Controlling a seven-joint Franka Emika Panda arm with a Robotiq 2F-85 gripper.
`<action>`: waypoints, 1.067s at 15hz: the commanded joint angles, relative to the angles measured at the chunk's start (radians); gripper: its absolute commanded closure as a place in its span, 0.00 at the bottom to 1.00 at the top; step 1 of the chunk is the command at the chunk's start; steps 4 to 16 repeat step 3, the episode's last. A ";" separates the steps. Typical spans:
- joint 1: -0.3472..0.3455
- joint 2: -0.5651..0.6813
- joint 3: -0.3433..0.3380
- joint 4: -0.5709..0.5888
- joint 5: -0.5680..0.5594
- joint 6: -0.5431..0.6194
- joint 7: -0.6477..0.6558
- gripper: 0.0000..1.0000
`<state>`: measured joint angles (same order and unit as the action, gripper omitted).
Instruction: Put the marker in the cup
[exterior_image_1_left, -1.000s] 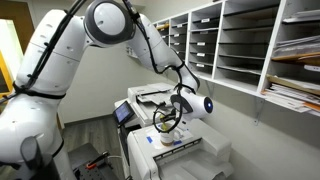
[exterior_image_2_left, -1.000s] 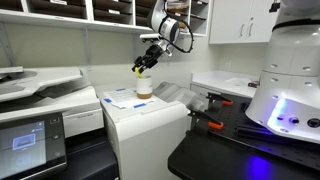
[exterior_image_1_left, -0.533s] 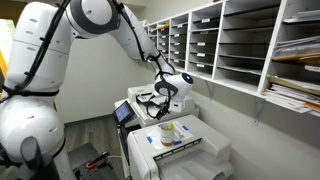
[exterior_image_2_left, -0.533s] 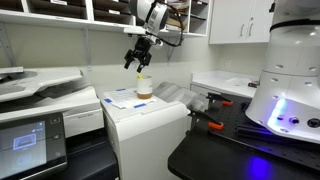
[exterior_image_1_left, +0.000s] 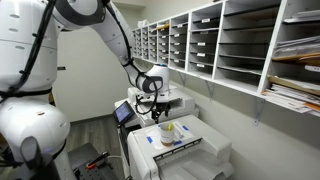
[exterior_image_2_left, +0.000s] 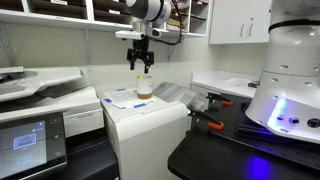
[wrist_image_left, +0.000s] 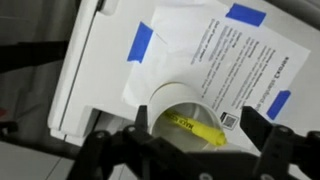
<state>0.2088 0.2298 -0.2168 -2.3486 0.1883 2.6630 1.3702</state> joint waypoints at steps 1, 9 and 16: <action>0.156 -0.045 -0.180 -0.029 -0.362 -0.023 0.332 0.00; 0.212 -0.060 -0.247 -0.009 -0.600 -0.087 0.529 0.00; 0.212 -0.060 -0.247 -0.009 -0.600 -0.087 0.529 0.00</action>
